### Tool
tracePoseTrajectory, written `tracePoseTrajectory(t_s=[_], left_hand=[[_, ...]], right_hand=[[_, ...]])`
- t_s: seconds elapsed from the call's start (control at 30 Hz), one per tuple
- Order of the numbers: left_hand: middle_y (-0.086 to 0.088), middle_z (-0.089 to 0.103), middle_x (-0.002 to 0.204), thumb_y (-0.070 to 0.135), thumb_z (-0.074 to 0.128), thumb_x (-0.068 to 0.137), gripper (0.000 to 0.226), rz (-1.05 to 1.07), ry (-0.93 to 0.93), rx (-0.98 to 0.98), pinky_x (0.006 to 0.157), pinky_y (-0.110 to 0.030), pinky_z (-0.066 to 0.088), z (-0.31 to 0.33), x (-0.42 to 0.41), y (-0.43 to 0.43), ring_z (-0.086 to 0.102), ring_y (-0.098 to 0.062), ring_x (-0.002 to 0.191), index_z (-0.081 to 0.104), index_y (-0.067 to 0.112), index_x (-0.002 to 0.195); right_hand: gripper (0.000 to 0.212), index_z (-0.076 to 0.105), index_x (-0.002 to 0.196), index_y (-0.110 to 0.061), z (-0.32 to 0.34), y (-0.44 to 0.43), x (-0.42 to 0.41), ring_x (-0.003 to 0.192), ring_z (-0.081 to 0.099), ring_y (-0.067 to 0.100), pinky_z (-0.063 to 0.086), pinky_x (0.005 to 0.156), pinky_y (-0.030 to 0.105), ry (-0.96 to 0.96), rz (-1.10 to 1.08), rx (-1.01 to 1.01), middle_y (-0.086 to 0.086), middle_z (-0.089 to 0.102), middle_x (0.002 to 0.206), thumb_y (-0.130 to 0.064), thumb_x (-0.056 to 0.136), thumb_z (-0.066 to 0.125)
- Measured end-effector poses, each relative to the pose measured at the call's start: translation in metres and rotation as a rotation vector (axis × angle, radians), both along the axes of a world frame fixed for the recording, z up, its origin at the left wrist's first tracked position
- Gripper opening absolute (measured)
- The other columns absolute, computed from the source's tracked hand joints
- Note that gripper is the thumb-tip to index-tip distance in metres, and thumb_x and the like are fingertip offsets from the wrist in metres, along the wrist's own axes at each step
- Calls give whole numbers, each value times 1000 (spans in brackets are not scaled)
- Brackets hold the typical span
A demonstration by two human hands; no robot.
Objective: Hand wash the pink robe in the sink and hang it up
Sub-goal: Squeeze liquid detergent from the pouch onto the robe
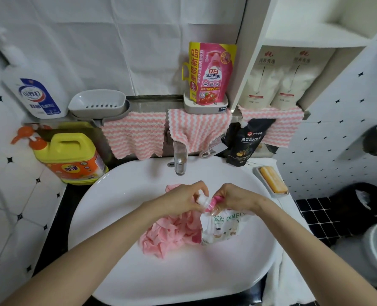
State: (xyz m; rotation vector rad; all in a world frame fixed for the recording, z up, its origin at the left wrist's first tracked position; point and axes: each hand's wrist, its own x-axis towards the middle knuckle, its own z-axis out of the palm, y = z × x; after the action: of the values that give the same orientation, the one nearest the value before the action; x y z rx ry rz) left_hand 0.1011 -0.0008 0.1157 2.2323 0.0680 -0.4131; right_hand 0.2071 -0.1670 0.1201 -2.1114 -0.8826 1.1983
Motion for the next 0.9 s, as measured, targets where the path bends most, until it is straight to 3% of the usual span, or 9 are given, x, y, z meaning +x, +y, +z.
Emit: tracePoseTrajectory(t_s=[0.2,0.33,0.4,0.47,0.57,0.67,0.77,0.83,0.9], left_hand=[[-1,50,73,40,46,96,29,24,138,29,59,-21,38,3,3,-2,49,-14,59,51,13,86],[-8,55,69,42,43,97,34,315,270,-248,44,-21,30,7,3,11,45,-11,45,51,10,88],[-13,61,84,17,44,97,15,302,300,-297,49,-24,33,5,-2,19,53,-10,49,49,11,85],[-8,59,100,0,36,90,26,243,290,-225,58,-25,39,-2,-11,19,54,-11,64,55,16,84],[5,54,102,27,53,84,7,85,294,-192,75,-26,42,-9,-20,3,51,-10,82,56,28,90],[-2,57,98,64,66,65,46,106,80,-54,81,-38,49,-22,-11,-12,59,-19,90,62,24,89],[-11,60,86,48,72,71,47,259,-136,-23,76,-43,48,-26,1,-14,60,-28,81,66,1,79],[-2,51,75,43,73,72,50,273,-191,-63,68,-36,40,-24,4,-13,52,-23,70,61,-5,75],[7,43,69,51,68,69,52,289,-252,-72,66,-33,36,-18,3,-10,46,-16,67,58,-1,69]], right_hand=[[26,68,55,-30,-2,0,-3,49,36,1,35,57,16,-19,3,11,-14,48,45,-16,73,81],[40,56,44,-23,-3,-8,-3,50,31,4,32,55,18,-73,-2,7,-13,39,43,-18,73,82],[36,54,50,-15,-4,-11,-3,51,30,5,30,56,20,-105,-19,33,-12,38,44,-17,73,81],[40,48,55,-2,-3,-12,0,54,27,9,28,55,21,-127,-50,89,-10,33,48,-17,73,81],[53,32,54,-12,3,-9,6,59,22,14,23,53,24,-126,-80,182,-1,24,56,-14,73,81],[52,32,55,-14,2,-2,10,59,21,14,23,52,23,-121,-106,196,-2,24,56,-11,73,81],[39,50,50,-21,5,1,12,54,32,10,32,58,26,-145,-179,227,-9,38,52,-9,71,81],[28,68,80,-28,11,-8,17,64,53,2,43,67,22,-64,-230,309,-10,61,73,-4,71,80],[57,58,122,-28,11,-28,28,101,59,-5,44,86,16,26,-271,396,-9,65,113,-5,74,78]])
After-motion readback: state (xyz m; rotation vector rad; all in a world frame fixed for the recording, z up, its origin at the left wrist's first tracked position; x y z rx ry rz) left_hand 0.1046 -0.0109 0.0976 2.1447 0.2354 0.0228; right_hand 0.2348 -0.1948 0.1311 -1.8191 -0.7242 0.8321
